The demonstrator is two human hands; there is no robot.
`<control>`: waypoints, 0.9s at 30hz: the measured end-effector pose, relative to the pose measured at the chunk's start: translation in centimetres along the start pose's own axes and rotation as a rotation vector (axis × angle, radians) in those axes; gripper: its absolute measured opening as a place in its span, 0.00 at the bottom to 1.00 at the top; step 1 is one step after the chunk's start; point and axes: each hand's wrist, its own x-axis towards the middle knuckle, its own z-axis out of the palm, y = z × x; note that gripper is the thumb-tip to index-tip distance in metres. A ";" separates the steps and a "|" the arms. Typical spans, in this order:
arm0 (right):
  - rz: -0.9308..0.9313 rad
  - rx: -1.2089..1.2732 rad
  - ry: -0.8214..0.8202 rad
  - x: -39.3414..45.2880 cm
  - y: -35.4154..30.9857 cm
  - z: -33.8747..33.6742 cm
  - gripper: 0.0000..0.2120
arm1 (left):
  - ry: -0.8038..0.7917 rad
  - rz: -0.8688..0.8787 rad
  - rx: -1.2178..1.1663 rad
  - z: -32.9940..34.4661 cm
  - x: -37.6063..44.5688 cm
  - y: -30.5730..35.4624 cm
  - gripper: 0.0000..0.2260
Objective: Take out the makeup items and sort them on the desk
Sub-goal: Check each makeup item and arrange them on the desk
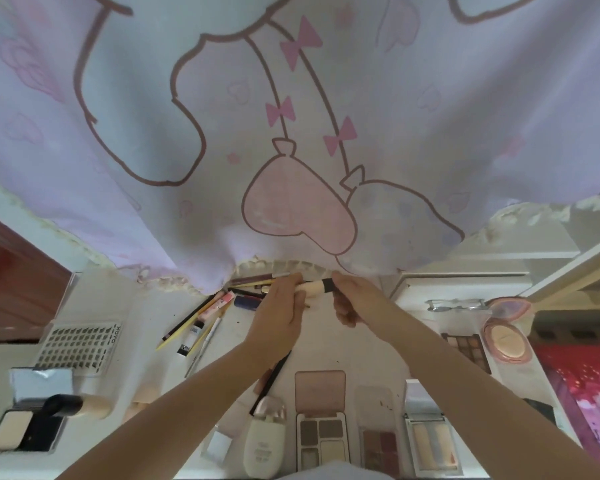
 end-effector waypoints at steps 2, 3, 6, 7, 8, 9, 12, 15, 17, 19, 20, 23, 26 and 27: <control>-0.019 0.118 0.013 -0.5 -0.4 0.0 0.19 | 0.029 -0.014 -0.047 -0.2 0.3 1.0 0.05; -0.035 0.147 0.029 -0.8 -0.5 -0.1 0.18 | 0.035 -0.012 -0.068 -0.3 0.5 1.5 0.03; -0.074 0.236 0.046 -1.2 -0.5 -0.6 0.18 | 0.035 0.014 -0.113 -0.7 1.2 2.9 0.04; -0.090 0.244 0.049 -1.3 -0.4 -0.8 0.18 | 0.025 0.011 -0.134 -0.7 1.4 3.3 0.04; -0.106 0.233 0.060 -1.4 -0.4 -1.0 0.18 | 0.014 -0.001 -0.147 -0.7 1.4 3.7 0.05; -0.119 0.218 0.072 -1.6 -0.4 -1.1 0.19 | 0.007 -0.021 -0.149 -0.6 1.5 3.9 0.05; -0.087 0.180 0.087 -1.6 -0.7 -1.6 0.19 | 0.005 -0.062 -0.159 -0.5 1.5 4.4 0.05; 0.092 0.121 0.060 -1.8 -1.5 -2.4 0.20 | -0.041 -0.046 -0.090 -0.5 1.2 4.4 0.07; 0.154 0.063 0.078 -2.1 -2.0 -2.6 0.21 | -0.092 0.021 0.045 -0.3 0.9 4.1 0.12; 0.154 0.000 0.129 -2.1 -2.4 -2.2 0.22 | -0.093 0.093 0.137 -0.5 0.8 4.1 0.15; 0.136 -0.013 0.155 -2.0 -2.6 -1.9 0.21 | -0.073 0.109 0.143 -0.6 0.9 4.2 0.16; 0.051 0.015 0.260 -1.8 -3.1 -1.2 0.18 | -0.039 0.089 0.045 -1.3 1.5 4.8 0.09; -0.031 -0.004 0.375 -1.8 -3.3 -0.9 0.17 | -0.013 0.072 -0.060 -1.8 1.6 5.6 0.05; -0.080 -0.029 0.417 -1.8 -3.1 -0.9 0.18 | -0.008 0.064 -0.091 -1.8 1.7 5.8 0.07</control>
